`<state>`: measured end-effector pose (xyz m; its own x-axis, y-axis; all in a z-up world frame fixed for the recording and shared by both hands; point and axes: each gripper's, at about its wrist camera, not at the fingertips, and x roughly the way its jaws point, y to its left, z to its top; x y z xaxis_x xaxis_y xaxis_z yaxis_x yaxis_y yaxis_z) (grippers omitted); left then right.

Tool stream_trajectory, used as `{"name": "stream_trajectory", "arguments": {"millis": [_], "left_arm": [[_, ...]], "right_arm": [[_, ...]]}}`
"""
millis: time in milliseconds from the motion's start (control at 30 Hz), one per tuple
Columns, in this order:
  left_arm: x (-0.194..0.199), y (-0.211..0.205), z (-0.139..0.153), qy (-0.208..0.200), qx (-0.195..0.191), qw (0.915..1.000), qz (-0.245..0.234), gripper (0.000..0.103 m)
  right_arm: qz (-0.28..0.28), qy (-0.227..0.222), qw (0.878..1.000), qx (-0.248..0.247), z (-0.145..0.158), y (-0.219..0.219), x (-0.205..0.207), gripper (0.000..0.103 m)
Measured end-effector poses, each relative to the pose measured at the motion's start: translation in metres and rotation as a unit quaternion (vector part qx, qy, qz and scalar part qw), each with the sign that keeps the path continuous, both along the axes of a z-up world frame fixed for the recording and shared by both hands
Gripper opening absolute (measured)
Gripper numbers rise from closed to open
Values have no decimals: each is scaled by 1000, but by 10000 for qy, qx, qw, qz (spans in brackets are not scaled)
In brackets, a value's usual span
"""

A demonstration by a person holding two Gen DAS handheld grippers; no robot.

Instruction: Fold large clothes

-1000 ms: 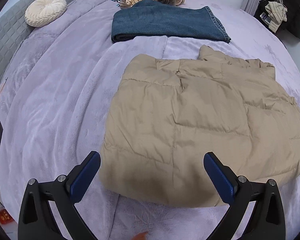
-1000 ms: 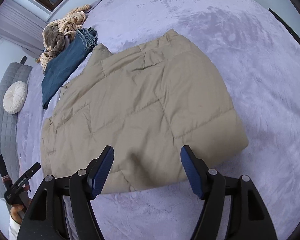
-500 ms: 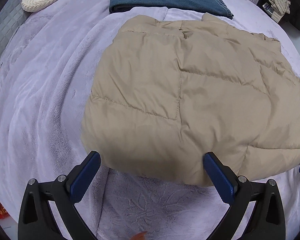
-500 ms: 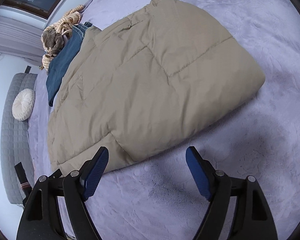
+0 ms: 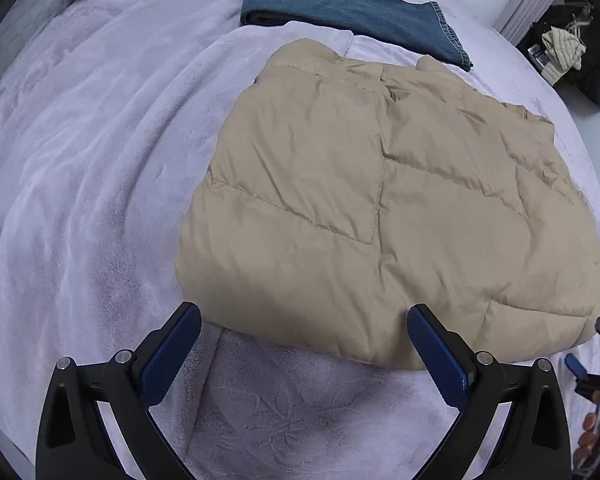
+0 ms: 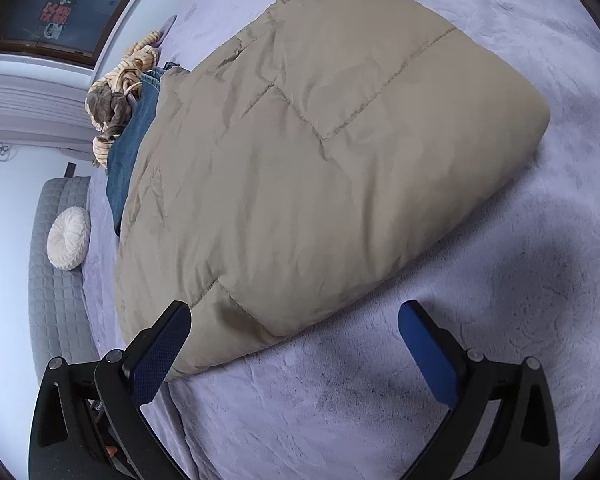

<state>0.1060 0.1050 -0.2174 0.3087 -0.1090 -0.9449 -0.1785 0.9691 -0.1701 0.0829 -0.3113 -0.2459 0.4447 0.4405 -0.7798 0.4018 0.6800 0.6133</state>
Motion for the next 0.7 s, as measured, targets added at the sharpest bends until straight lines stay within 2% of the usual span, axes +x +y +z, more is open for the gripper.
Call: {"name": "stream_trajectory", "arguments": {"millis": [67,133,233,333,500,700], "left_arm": [[-3,13,-5,21,-721,9973,150,103],[-8,24,-10,-32,-1381,9898,345,103],[-13,35,-17,-83,-1882,9808,504,103],[-17,38,-29,40,-2227,9734,534,103],[-20,37,-47,174,-2518,9655,639,103],[3,39,-49,-217,-2622,9609,860,103]], "right_arm": [[-66,-33,9999,91,-1,-3,-1,103],[-137,-87,9997,178,-3,-5,-1,103],[-252,-205,9988,369,-6,-7,1,103],[-364,-290,9972,583,-10,-8,4,103],[-591,-323,9933,943,-17,-9,11,103],[-666,-488,9877,1326,-21,-8,23,103]]}}
